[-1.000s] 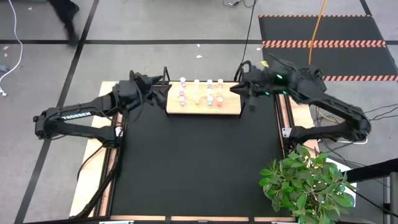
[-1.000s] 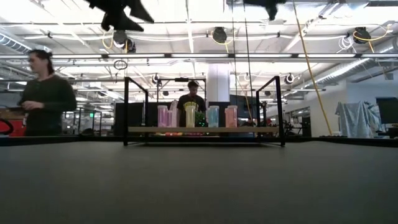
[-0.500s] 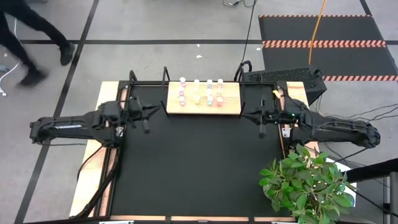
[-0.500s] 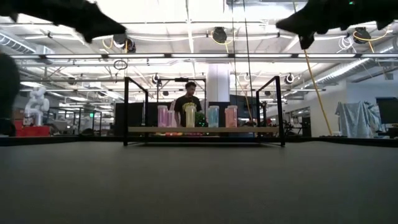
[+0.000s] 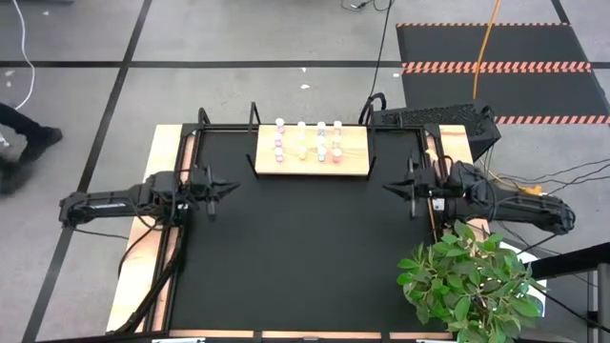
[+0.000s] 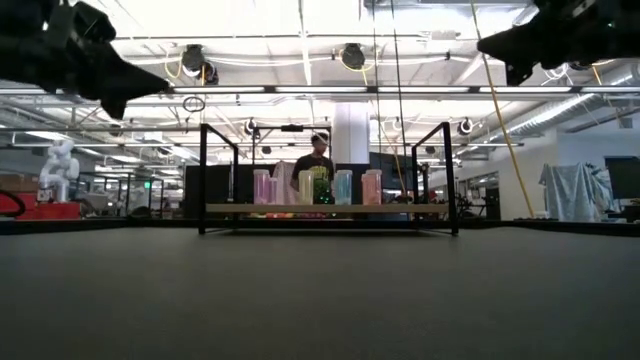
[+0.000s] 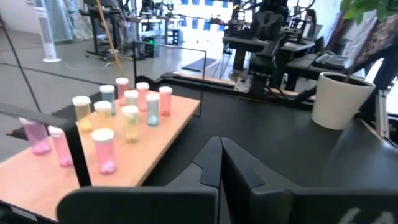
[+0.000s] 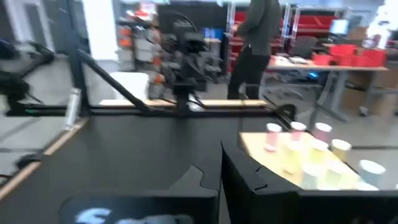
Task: Pick and place medicine bottles onto shelf by color
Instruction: Return to Home Position
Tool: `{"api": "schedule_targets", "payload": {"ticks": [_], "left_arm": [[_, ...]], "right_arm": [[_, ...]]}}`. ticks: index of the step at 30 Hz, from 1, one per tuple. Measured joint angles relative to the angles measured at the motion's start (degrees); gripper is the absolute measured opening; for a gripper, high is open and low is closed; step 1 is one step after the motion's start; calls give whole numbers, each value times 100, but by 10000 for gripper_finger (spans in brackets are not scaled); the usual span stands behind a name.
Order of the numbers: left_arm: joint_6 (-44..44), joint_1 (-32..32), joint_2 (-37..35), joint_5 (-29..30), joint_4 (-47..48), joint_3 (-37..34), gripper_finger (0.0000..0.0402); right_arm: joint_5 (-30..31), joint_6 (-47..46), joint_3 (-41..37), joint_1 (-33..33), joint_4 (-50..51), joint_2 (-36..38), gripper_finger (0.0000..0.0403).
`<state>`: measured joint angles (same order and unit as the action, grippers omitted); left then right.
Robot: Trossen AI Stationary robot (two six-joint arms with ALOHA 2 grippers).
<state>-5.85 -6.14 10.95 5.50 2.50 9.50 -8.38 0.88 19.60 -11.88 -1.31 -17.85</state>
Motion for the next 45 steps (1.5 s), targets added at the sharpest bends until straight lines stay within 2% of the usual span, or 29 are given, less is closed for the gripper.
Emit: {"api": "schedule_targets", "payload": {"ticks": [5, 9, 12, 15, 22, 25, 29, 32, 37, 41, 45], "left_arm": [[-78, 167, -333, 64, -114, -405, 7], [-177, 291, -399, 81, -700, -854, 5], [-224, 368, -383, 98, -667, -894, 3], [-246, 443, -402, 51, -675, -894, 8], [-161, 634, -539, -121, -692, -892, 4], [-228, 779, -552, -414, -704, -892, 5], [-282, 1034, -521, -443, -497, -892, 18], [-50, 1110, -528, -434, -478, -892, 24], [103, 1109, -595, -427, -408, -892, 25], [16, 1191, -704, -722, -345, -885, 26], [79, 1341, -766, -745, -347, -885, 26]], "right_arm": [[-244, -148, -507, 0, -576, 270, 0], [-240, -249, -1004, 0, -1422, 432, 0], [-273, -443, -1457, 0, -2046, 518, 0], [-563, -687, -1838, -23, -2834, 633, 0], [-1193, -631, -1849, -235, -2315, 890, 0], [-1414, -207, -1854, -364, -1719, 1014, 0], [-1405, 127, -1858, -503, -749, 1090, 0], [-1431, 156, -1860, -545, -845, 1100, 0], [-1556, 180, -1865, -546, -1698, 1178, 0], [-1784, -33, -1869, -545, -1452, 1386, 0], [-2141, -380, -1871, -544, -881, 1680, 0]]}}
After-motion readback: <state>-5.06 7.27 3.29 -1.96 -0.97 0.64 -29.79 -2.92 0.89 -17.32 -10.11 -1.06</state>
